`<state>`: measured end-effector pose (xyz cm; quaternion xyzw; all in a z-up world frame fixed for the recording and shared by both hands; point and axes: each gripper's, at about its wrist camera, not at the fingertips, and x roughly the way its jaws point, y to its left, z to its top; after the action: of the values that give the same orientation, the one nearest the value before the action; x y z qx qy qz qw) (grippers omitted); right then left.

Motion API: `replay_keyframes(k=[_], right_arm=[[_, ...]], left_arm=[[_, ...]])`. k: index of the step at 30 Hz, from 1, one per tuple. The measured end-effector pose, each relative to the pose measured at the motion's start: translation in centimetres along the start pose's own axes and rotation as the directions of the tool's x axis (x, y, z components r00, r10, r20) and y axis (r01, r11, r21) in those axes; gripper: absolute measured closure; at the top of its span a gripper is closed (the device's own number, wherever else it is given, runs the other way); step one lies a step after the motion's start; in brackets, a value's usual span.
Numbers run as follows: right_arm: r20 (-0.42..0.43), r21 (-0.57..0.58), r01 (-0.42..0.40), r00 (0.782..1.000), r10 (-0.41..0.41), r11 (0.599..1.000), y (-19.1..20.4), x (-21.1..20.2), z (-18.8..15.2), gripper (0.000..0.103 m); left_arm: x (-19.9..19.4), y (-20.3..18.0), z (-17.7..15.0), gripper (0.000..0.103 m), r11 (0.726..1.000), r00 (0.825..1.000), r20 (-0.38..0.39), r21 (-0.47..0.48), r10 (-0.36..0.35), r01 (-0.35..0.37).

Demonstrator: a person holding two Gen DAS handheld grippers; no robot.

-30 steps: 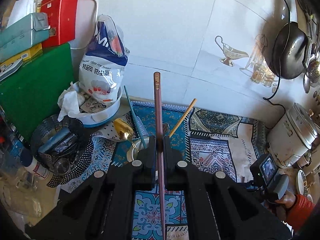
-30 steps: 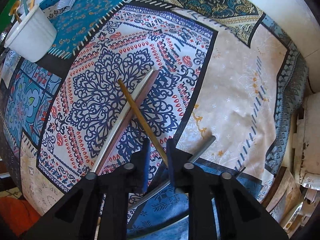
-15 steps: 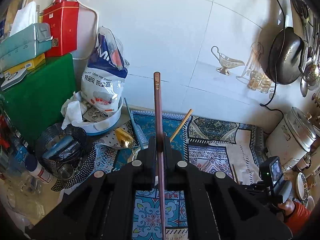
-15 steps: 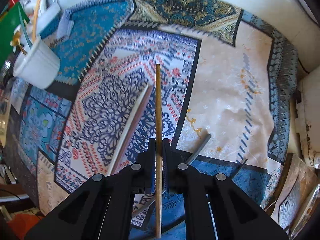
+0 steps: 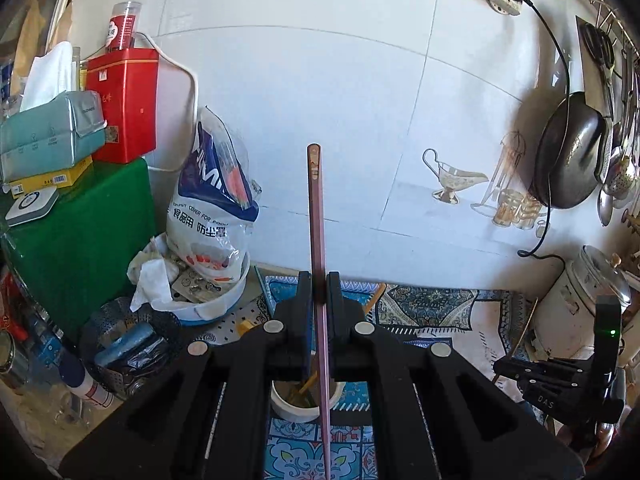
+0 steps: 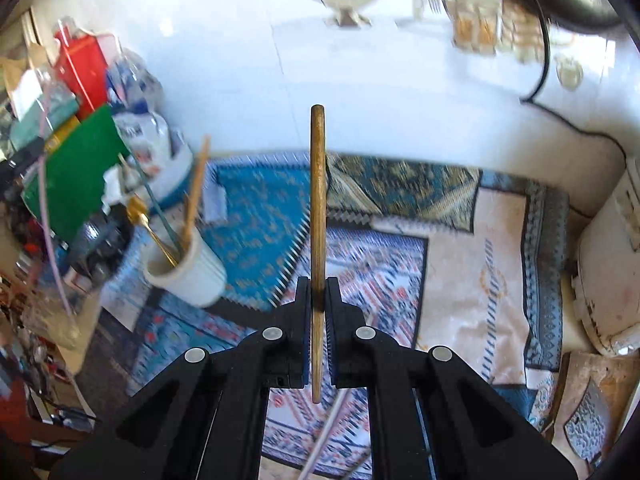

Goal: Organize utensils
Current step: 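Lower the brown and wooden chopsticks into the white cup and open both tools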

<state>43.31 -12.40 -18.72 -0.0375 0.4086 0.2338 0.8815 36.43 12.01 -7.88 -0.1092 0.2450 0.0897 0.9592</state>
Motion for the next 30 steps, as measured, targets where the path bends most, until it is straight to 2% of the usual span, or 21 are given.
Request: replay_keyframes(k=[8, 14, 23, 30], right_arm=[[0.124, -0.011, -0.068, 0.99, 0.069, 0.998, 4.2, -1.3, 4.3, 0.097], [0.178, -0.017, -0.114, 0.977, 0.115, 0.993, 7.4, -1.2, 6.9, 0.097], [0.146, 0.008, -0.152, 0.978, 0.149, 0.988, 10.2, 3.0, 7.6, 0.097], [0.119, -0.005, -0.119, 0.986, 0.119, 0.993, 11.5, 6.6, 7.0, 0.097]], left_arm=[[2.3, 1.8, 1.8, 0.099, 0.998, 1.0, 0.018, -0.066, -0.007, 0.008], [5.0, 3.3, 2.8, 0.099, 0.997, 1.0, 0.019, -0.078, -0.017, 0.019], [9.5, 5.0, 1.9, 0.099, 0.998, 1.0, 0.0, -0.062, -0.006, 0.006], [12.1, 4.6, -0.4, 0.099, 1.0, 1.0, -0.002, -0.013, -0.008, 0.008]])
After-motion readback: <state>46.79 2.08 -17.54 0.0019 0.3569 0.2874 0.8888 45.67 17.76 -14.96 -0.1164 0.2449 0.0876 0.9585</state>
